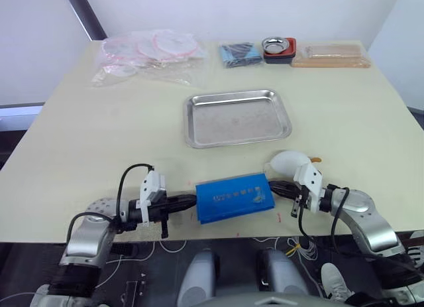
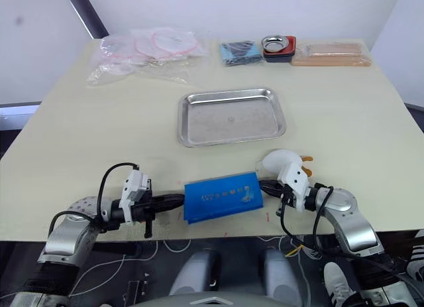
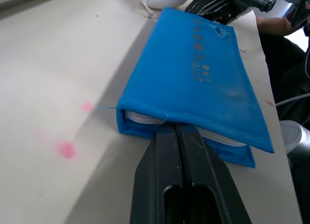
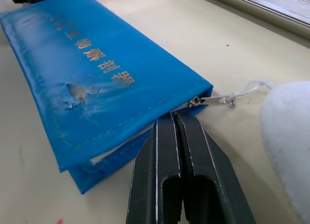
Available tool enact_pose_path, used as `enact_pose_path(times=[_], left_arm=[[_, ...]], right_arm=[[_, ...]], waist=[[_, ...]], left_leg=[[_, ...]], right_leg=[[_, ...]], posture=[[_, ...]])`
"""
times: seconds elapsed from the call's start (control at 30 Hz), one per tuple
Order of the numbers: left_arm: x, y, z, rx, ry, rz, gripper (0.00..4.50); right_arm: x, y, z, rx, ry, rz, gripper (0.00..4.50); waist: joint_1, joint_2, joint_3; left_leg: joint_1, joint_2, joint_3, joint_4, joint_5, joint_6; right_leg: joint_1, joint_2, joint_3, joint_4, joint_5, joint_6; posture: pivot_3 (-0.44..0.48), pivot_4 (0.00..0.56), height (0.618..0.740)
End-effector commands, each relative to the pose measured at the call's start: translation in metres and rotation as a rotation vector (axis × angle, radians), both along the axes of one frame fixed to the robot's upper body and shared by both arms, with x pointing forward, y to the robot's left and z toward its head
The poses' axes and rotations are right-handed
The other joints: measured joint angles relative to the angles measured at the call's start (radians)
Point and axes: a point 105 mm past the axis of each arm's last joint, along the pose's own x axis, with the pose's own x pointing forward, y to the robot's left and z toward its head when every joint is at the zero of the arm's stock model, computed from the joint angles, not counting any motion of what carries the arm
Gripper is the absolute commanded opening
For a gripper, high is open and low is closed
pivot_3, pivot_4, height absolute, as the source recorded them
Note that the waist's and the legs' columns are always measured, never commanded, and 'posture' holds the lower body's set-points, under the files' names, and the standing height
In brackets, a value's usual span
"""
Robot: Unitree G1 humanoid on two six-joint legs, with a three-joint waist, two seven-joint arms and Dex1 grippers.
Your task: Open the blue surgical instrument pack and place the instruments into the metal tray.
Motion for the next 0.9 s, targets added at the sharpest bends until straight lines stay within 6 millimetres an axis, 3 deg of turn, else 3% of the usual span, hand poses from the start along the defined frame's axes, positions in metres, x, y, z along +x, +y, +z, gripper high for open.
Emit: enact_pose_path(times=[0.03,0.67,0.9], left_arm=[[0.007,-0.011,-0.004,-0.015,-0.013,-0.009,0.0],[0.042,-0.023,0.004,0.023,-0.089,-0.016,0.0],[0.041,-0.004,0.01,0.022,-0.072,-0.008,0.0]], right_arm=[[-0.001,0.005,0.01,0.019,-0.039,0.022,0.06],[0.032,-0.01,0.017,-0.012,-0.13,-0.102,0.06],[0.029,-0.024,0.017,-0.022,-0.165,-0.13,0.06]], waist=[[0.001,0.001,0.0],[0.002,0.001,-0.001],[-0.002,0.001,-0.001]], left_leg=[[0.0,0.0,0.0,0.0,0.0,0.0],[0.0,-0.001,-0.001,0.0,0.0,0.0],[0.0,-0.001,-0.001,0.0,0.0,0.0]], right_leg=[[0.0,0.0,0.0,0.0,0.0,0.0],[0.0,0.0,0.0,0.0,0.0,0.0],[0.0,0.0,0.0,0.001,0.0,0.0]], posture=[[0.0,0.15,0.74],[0.0,0.15,0.74],[0.0,0.15,0.74]])
